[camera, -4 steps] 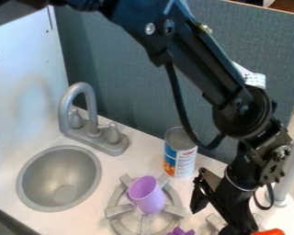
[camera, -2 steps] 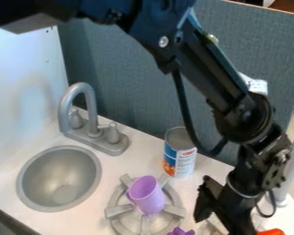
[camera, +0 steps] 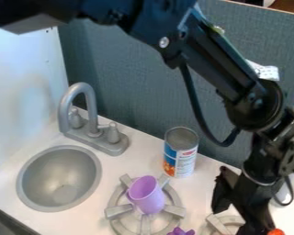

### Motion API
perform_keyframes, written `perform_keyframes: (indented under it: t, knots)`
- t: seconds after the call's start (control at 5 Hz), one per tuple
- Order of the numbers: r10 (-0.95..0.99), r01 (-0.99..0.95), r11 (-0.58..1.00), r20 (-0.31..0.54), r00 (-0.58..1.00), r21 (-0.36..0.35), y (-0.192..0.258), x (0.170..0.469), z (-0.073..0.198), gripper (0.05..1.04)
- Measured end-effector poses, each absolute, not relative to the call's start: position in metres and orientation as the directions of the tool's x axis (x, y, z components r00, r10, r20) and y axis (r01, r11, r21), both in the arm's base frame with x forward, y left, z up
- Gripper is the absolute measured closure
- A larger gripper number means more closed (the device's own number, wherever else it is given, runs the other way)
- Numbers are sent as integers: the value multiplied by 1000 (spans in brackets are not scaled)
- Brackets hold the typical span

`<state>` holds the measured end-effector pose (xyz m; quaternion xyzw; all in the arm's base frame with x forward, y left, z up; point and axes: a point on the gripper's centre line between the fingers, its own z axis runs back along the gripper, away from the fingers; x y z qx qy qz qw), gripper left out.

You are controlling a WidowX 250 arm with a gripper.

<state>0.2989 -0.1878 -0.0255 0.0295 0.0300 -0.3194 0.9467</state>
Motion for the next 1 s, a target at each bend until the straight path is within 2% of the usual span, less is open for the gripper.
perform_keyframes:
  t: [0.2, 0.6, 1.0]
  knots:
    - [-650, 658, 751, -114, 751, 58, -197, 307, -41, 87]
    - [-691, 701, 712, -148, 707, 22, -207, 308, -61, 87]
    - [-696, 718, 695, -225, 682, 26, -210, 307, -88, 87]
